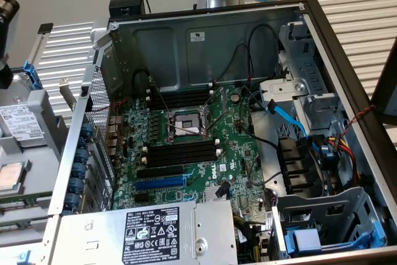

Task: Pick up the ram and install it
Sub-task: 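Reach for the ram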

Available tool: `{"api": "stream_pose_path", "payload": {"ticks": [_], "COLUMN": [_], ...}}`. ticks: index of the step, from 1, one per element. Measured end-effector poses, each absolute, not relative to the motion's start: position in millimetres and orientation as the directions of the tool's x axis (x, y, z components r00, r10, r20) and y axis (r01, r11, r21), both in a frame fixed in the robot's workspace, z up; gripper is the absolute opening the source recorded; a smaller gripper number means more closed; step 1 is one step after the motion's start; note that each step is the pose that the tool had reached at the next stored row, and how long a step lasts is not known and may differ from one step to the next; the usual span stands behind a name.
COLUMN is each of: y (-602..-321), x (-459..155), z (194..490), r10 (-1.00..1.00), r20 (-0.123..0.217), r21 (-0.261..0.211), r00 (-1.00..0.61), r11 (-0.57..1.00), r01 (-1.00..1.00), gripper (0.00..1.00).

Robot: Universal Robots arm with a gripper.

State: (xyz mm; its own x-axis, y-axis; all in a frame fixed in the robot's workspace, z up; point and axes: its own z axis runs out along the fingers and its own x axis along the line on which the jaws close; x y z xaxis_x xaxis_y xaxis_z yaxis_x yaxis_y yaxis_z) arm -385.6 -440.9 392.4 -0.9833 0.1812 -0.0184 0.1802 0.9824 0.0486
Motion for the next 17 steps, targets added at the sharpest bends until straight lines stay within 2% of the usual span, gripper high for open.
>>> {"api": "stream_pose_path", "payload": {"ticks": [17], "y": [-450.0], "x": [-417.4], "z": [390.6], "r10": [0.181], "r20": [0.002], "r21": [0.045], "r00": [-0.983], "r11": [0.982], "r01": [0.181], "gripper": [0.11]}}
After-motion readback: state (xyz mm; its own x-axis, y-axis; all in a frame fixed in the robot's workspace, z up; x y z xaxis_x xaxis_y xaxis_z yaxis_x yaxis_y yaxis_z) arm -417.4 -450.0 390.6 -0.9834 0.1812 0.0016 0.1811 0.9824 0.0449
